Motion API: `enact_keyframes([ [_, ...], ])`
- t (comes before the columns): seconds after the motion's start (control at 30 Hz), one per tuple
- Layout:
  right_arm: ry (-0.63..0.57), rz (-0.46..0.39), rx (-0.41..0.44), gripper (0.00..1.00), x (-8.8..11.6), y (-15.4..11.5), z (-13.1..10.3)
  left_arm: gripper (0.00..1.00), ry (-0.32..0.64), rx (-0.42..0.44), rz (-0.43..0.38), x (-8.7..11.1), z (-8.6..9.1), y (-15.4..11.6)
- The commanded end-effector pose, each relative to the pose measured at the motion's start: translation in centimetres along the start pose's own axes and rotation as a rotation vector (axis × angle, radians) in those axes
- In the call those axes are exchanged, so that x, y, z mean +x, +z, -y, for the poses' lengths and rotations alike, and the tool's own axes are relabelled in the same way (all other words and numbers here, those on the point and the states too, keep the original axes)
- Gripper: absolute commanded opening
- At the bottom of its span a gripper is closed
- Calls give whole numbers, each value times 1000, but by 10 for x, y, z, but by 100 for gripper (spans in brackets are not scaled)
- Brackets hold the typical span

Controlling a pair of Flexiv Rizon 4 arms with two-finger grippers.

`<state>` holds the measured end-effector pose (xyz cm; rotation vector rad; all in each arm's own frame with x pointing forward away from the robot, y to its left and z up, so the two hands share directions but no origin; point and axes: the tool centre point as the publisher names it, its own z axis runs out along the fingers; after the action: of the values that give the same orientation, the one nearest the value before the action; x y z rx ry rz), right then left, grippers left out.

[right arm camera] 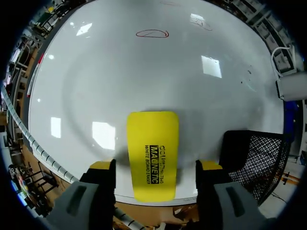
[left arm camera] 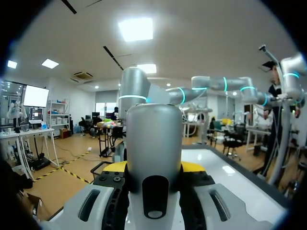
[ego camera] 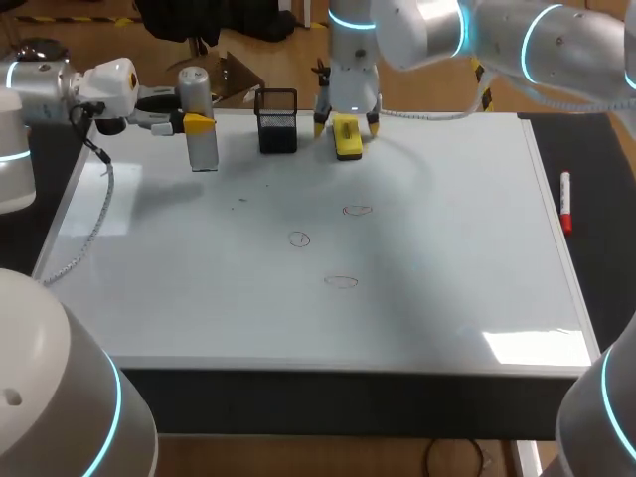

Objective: Pick up the inspection probe, press it on each red-marked spot on the whiteboard one by one, put down the probe, pick up the eraser, and wipe off all the red marks.

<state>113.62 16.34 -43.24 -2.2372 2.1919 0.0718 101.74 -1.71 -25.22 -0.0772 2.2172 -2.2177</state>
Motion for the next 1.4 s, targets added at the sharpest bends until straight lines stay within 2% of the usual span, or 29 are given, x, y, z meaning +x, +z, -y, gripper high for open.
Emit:
enact_keyframes([
  [0.03, 3, -8, -8, 0, 0, 1, 0, 0, 2, 0, 1, 1, 1, 0],
  [0.2, 15, -15, -7, 0, 1, -1, -3, 0, 2, 0, 1, 1, 1, 0],
  [0.53, 56, -60, -4, 0, 5, -24, -13, 0, 2, 0, 1, 1, 1, 0],
  [0.77, 83, -63, 5, 0, 19, -41, -22, 0, 2, 0, 1, 1, 1, 0],
  [0.93, 118, -51, 7, 0, 37, -50, -28, 0, 2, 0, 1, 1, 1, 0],
  [1.1, 200, -19, 13, 0, 67, -58, -33, 0, 2, 0, 1, 1, 1, 0],
  [1.4, 312, -15, 33, 0, 114, -69, -45, 0, 2, 0, 1, 1, 1, 0],
])
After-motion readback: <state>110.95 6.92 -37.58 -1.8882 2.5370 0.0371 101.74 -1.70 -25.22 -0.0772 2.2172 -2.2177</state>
